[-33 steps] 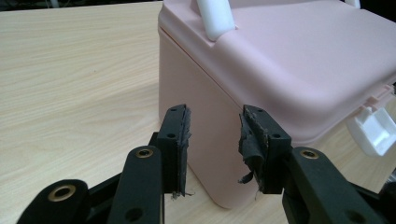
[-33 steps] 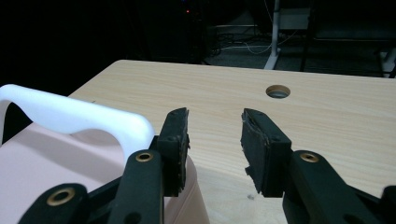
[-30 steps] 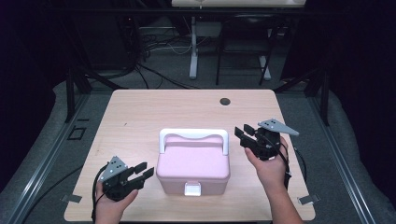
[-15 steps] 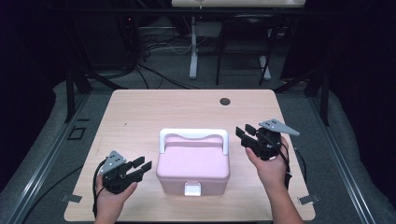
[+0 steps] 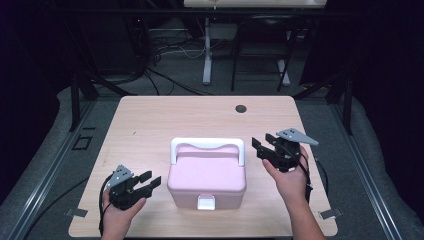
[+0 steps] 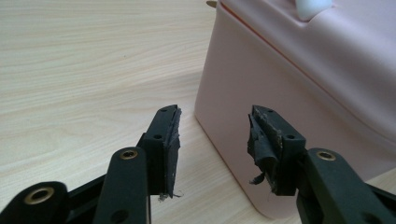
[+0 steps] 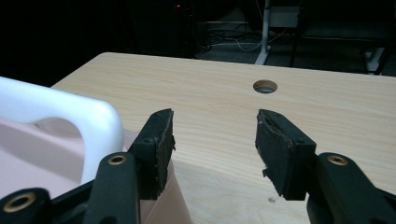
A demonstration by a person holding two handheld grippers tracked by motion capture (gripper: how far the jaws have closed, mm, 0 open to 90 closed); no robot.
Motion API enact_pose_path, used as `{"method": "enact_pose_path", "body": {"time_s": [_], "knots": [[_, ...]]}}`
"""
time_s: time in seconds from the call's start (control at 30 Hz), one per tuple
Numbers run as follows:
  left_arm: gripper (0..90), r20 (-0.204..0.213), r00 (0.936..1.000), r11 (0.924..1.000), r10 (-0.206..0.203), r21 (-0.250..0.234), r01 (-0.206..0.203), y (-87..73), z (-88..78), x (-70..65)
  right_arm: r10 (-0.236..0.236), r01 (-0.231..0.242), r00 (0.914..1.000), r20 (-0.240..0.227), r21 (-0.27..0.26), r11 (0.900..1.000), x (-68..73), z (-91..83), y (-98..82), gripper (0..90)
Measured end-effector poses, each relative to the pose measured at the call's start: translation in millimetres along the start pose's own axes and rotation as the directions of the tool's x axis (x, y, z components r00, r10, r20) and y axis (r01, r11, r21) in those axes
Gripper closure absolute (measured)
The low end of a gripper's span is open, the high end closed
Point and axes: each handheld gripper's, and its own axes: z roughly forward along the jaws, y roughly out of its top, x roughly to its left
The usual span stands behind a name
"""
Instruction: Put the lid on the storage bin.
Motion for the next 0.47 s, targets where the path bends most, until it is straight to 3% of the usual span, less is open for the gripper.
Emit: {"method": "enact_pose_path", "body": {"time_s": [0.27, 0.47], "knots": [[44.8, -0.011, 0.9999, 1.0, 0.004, 0.008, -0.004, -3.5, 2.9, 2.0, -0.013, 0.012, 0.9998, 0.014, 0.057, 0.998, -3.4, 8.6, -7.4, 40.6], [44.4, -0.001, 1.0, 0.9999, 0.008, 0.012, -0.008, -4.6, 3.5, 2.6, -0.015, 0.014, 0.9997, 0.017, 0.067, 0.998, -4.8, 10.3, -8.5, 40.2]]}}
